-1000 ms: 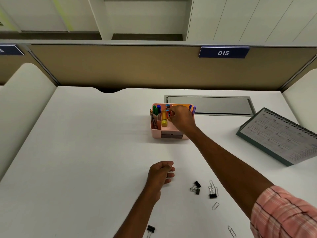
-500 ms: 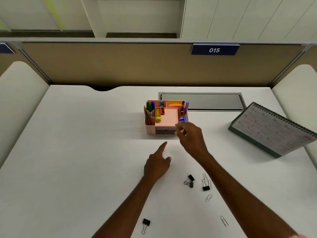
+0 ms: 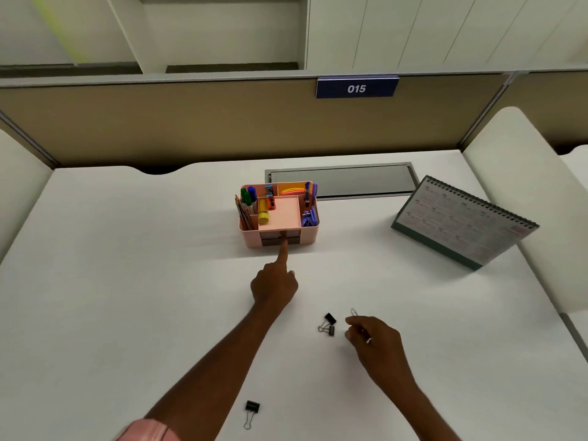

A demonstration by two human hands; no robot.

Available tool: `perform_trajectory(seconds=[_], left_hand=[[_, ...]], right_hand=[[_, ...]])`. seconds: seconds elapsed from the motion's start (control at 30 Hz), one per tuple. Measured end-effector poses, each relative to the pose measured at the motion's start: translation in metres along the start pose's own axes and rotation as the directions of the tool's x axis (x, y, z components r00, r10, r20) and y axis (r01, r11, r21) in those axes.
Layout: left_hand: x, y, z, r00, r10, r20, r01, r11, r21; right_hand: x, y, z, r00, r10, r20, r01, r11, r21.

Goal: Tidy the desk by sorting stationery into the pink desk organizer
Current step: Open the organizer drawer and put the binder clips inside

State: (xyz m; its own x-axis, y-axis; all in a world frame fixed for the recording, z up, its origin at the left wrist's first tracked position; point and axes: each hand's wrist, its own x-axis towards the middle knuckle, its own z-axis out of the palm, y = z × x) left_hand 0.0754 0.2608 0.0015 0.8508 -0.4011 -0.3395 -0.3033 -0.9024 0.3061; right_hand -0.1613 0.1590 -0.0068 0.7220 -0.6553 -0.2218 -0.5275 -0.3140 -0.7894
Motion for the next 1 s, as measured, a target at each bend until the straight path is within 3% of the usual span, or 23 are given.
perform_trajectory(seconds=[0.23, 0.47, 0.83, 1.0], left_hand=[[0.007, 0.003, 0.003, 0.999, -0.035, -0.022, 0.036, 0.996, 0.087], [0.003, -0.002, 0.002, 1.0, 0.026, -0.012, -0.023, 0.979, 0.203], [-0.031, -0.009, 0.018, 0.998, 0.027, -0.053, -0.018, 0.984, 0.177], [-0.043, -0.014, 0.021, 0.998, 0.02, -0.051, -0.011, 0.986, 0.169]], right_hand=[[-0.019, 0.013, -0.016, 0.999, 0.028, -0.04, -0.028, 1.0, 0.01], [-0.021, 0.019, -0.026, 0.998, 0.017, -0.068, -0.017, 1.0, -0.006], [-0.022, 0.036, -0.061, 0.968, 0.135, -0.211, -0.133, 0.991, 0.022], [-0.03, 0.045, -0.066, 0.972, 0.134, -0.193, -0.139, 0.99, -0.014]])
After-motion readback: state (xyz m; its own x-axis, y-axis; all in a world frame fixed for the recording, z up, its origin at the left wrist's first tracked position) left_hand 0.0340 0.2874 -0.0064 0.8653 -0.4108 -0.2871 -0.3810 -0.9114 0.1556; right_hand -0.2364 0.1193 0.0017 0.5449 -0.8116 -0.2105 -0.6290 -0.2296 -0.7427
